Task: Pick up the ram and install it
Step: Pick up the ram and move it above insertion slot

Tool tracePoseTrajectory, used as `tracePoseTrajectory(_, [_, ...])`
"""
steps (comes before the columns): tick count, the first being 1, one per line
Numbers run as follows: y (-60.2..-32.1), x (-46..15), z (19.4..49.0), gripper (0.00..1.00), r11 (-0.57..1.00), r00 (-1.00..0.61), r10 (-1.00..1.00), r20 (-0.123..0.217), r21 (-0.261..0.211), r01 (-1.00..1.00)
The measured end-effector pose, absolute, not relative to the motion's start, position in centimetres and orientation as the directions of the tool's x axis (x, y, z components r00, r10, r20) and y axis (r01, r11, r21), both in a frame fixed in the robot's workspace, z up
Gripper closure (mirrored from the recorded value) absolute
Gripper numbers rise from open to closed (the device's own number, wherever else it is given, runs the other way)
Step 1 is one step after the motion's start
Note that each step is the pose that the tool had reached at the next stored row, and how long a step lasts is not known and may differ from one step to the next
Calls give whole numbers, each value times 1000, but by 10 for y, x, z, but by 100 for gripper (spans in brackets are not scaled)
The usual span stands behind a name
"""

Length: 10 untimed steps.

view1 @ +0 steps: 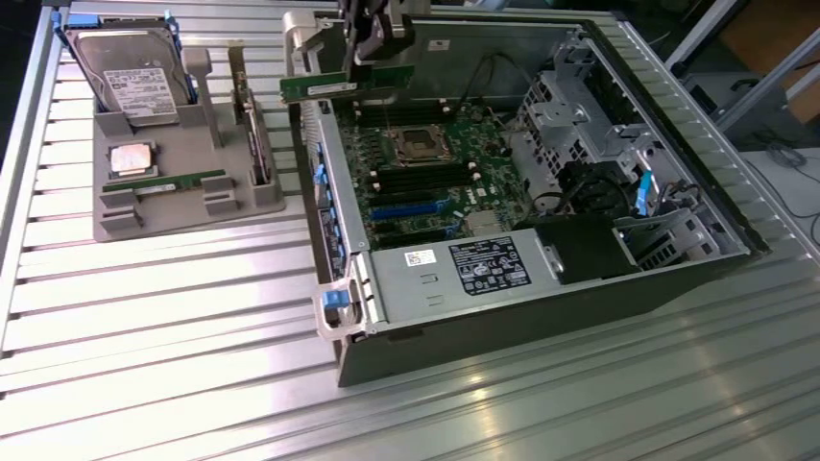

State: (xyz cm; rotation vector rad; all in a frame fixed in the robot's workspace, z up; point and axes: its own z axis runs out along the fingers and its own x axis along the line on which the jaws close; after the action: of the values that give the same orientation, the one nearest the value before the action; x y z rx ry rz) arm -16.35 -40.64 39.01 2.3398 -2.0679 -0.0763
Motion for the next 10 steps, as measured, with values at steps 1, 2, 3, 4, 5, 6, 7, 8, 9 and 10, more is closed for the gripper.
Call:
tracePoseTrajectory(1, [-406, -158, 390, 87, -123, 122, -992, -24, 46, -991])
tracePoseTrajectory(2, [-406, -152, 390, 87, -123, 122, -992, -24, 46, -991])
tracePoseTrajectory(3, [-406, -148, 390, 87, -123, 122, -992, -24, 46, -991])
tracePoseTrajectory(4, [-406, -144, 390, 87, -123, 122, -992, -23, 46, -991])
tracePoseTrajectory(5, [-406, -140, 390, 87, -121, 121, -992, -23, 46, -992])
tracePoseTrajectory(6, [-406, -139, 390, 87, -114, 113, -993, -22, 46, -992])
tracePoseTrajectory(7, [-406, -138, 390, 87, -106, 105, -994, -22, 46, -993])
tracePoseTrajectory(8, [-406, -138, 390, 87, -98, 98, -995, -21, 46, -994])
tracePoseTrajectory(9, [-406, -137, 390, 87, -79, 78, -997, -19, 46, -996])
tracePoseTrajectory(10, [-406, -136, 390, 87, -67, 66, -998, -17, 47, -997])
